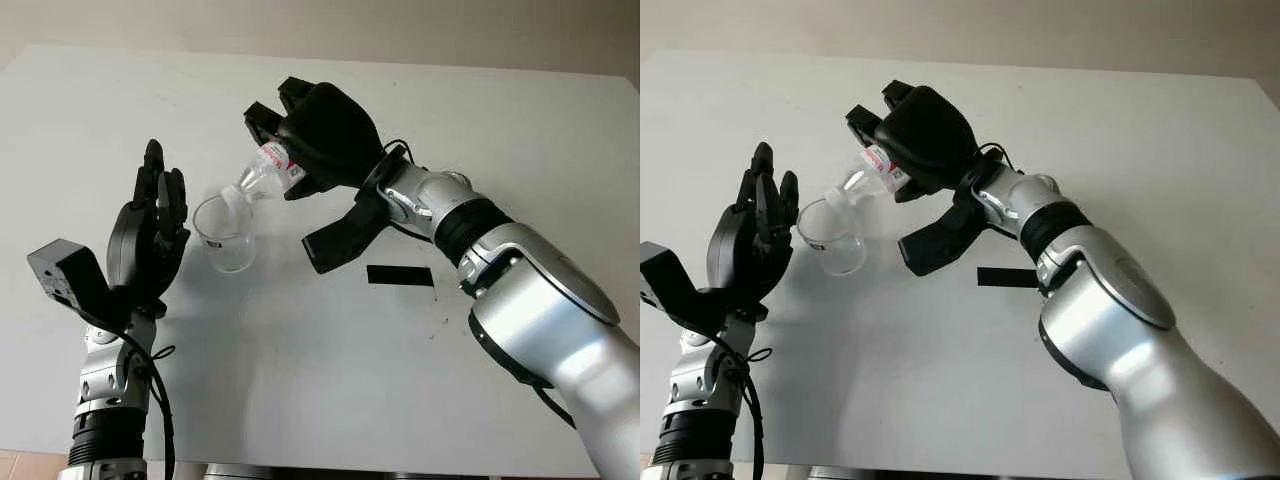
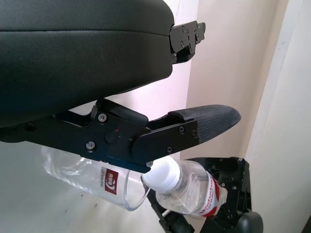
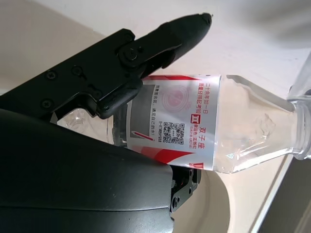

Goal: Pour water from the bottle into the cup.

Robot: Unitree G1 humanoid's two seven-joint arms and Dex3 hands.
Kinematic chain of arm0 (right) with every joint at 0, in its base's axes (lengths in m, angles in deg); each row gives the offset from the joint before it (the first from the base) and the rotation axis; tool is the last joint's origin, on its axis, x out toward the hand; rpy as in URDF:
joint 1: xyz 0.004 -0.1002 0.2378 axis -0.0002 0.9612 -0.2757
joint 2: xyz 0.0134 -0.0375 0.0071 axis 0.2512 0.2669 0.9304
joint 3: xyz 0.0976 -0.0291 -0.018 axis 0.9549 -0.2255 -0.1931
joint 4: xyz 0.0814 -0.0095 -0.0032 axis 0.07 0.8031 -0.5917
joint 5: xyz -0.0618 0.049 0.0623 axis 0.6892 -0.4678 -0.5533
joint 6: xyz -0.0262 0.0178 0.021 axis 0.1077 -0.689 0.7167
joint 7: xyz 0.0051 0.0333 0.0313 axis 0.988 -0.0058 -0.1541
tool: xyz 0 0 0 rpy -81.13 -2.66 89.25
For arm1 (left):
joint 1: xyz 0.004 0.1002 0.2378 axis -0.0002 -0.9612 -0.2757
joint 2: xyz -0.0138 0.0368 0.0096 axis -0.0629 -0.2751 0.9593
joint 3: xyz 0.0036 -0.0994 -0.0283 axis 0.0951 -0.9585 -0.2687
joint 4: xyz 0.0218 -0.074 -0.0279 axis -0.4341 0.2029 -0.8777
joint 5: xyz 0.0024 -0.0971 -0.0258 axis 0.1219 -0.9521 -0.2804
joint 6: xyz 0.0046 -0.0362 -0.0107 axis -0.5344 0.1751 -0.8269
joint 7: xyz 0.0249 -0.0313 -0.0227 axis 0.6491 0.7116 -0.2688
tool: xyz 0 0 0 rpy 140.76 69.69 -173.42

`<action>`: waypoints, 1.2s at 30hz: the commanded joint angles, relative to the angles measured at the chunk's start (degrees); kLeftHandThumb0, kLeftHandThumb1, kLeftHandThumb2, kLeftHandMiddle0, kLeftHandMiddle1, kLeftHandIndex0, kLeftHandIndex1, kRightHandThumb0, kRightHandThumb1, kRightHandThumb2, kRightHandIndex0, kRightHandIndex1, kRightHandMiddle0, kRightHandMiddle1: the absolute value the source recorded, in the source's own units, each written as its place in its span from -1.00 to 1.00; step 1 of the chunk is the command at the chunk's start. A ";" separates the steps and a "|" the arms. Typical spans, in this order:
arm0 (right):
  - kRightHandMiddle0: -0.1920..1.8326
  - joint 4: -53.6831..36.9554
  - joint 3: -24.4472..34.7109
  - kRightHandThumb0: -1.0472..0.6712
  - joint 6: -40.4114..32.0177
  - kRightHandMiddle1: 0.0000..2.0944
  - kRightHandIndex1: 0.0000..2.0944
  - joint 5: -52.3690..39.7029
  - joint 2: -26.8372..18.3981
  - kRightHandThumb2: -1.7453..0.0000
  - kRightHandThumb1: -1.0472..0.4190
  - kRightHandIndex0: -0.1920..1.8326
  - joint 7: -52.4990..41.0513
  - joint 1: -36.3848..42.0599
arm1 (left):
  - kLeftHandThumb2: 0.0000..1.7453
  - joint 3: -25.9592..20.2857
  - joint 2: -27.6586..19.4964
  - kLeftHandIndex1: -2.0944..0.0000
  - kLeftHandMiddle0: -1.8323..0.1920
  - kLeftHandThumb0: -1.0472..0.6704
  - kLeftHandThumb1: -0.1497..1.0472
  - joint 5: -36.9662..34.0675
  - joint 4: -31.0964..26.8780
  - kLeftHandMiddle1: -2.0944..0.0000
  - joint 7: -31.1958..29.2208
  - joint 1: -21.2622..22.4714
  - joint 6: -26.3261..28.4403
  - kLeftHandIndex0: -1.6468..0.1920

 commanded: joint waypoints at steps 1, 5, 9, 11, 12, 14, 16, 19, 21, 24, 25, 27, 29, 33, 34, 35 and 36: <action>-0.46 0.29 -0.70 -0.21 -0.70 0.84 1.00 0.65 -0.72 0.93 -0.90 0.27 1.18 -2.01 | -0.24 -0.03 0.16 1.00 1.00 -0.66 1.00 -0.13 -0.55 1.00 -0.08 -0.15 -0.23 1.00; -0.30 0.45 -1.81 -0.20 -0.72 0.99 1.00 1.58 -0.77 0.93 -0.95 0.31 2.95 -2.45 | -0.23 0.12 0.09 1.00 1.00 -0.66 1.00 -0.01 -0.60 1.00 -0.16 -0.22 -0.24 1.00; -0.46 0.43 -1.75 -0.23 -0.06 0.95 1.00 1.42 -0.77 0.94 -0.93 0.28 3.44 -2.54 | -0.22 0.12 0.19 1.00 1.00 -0.66 1.00 -0.13 -0.59 1.00 -0.10 -0.22 -0.26 1.00; -0.46 0.39 -1.99 -0.24 -0.20 0.98 1.00 1.64 -0.76 0.94 -0.93 0.27 3.81 -2.59 | -0.23 0.13 0.24 1.00 1.00 -0.65 1.00 -0.17 -0.55 1.00 -0.06 -0.22 -0.27 1.00; -0.46 0.40 -1.86 -0.23 0.01 0.99 1.00 1.40 -0.71 0.94 -0.93 0.26 3.79 -2.55 | -0.23 0.15 0.29 1.00 1.00 -0.65 1.00 -0.16 -0.63 1.00 0.03 -0.26 -0.18 1.00; -0.36 0.37 -1.78 -0.22 0.20 1.00 1.00 1.17 -0.61 0.94 -0.94 0.26 4.09 -2.52 | -0.22 0.28 0.30 1.00 1.00 -0.65 1.00 0.01 -0.76 1.00 0.02 -0.38 -0.35 1.00; -0.29 0.29 -1.56 -0.21 0.57 1.00 1.00 0.86 -0.50 0.93 -0.96 0.27 4.28 -2.52 | -0.22 0.26 0.40 1.00 1.00 -0.65 1.00 -0.08 -0.65 1.00 -0.04 -0.40 -0.54 1.00; -0.27 0.22 -1.63 -0.20 0.79 1.00 1.00 0.90 -0.45 0.93 -0.98 0.27 4.61 -2.66 | -0.23 0.23 0.45 1.00 1.00 -0.65 1.00 -0.02 -0.46 1.00 0.10 -0.39 -0.66 1.00; -0.25 0.17 -1.82 -0.21 0.43 1.00 1.00 1.19 -0.39 0.92 -0.99 0.28 5.68 -2.67 | -0.23 0.21 0.43 1.00 1.00 -0.66 1.00 0.02 -0.21 1.00 0.04 -0.34 -0.88 1.00; -0.24 0.24 -2.03 -0.20 0.42 1.00 1.00 1.29 -0.34 0.93 -1.00 0.29 6.49 -2.66 | -0.23 0.21 0.47 1.00 1.00 -0.66 1.00 -0.04 -0.15 1.00 0.03 -0.35 -0.96 1.00; -0.24 0.28 -2.03 -0.20 0.50 1.00 1.00 1.23 -0.33 0.92 -1.00 0.28 6.55 -2.65 | -0.23 0.21 0.50 1.00 1.00 -0.65 1.00 -0.07 -0.18 1.00 0.06 -0.36 -0.96 1.00; -0.22 0.31 -2.08 -0.20 0.47 1.00 1.00 1.24 -0.29 0.92 -1.00 0.28 6.71 -2.61 | -0.23 0.18 0.58 1.00 1.00 -0.65 1.00 -0.17 -0.24 1.00 0.10 -0.37 -0.85 1.00; -0.21 0.29 -1.82 -0.20 0.74 1.00 1.00 0.91 -0.25 0.92 -0.99 0.28 6.61 -2.53 | -0.23 0.11 0.61 1.00 1.00 -0.66 1.00 -0.32 0.04 1.00 -0.11 -0.27 -1.02 1.00; -0.26 0.26 3.77 -0.16 3.98 1.00 1.00 -5.94 0.55 0.89 -1.00 0.25 2.26 -1.02 | -0.22 0.22 0.37 1.00 1.00 -0.66 1.00 0.04 0.35 1.00 -0.30 -0.32 -1.38 1.00; -0.24 0.19 6.05 -0.10 5.21 1.00 1.00 -8.86 0.87 0.85 -1.00 0.26 0.50 -0.36 | -0.22 0.19 0.32 1.00 1.00 -0.66 1.00 0.05 0.41 1.00 -0.35 -0.33 -1.44 1.00; -0.18 0.07 7.87 -0.04 5.99 1.00 1.00 -11.25 1.09 0.83 -0.99 0.28 -1.05 0.17 | -0.22 0.21 0.28 1.00 1.00 -0.66 1.00 0.15 0.33 1.00 -0.21 -0.37 -1.41 1.00; -0.08 -0.06 8.85 0.01 6.40 1.00 1.00 -12.61 1.18 0.80 -0.96 0.31 -2.08 0.45 | -0.22 0.21 0.26 1.00 1.00 -0.66 1.00 0.20 0.28 1.00 -0.12 -0.40 -1.38 1.00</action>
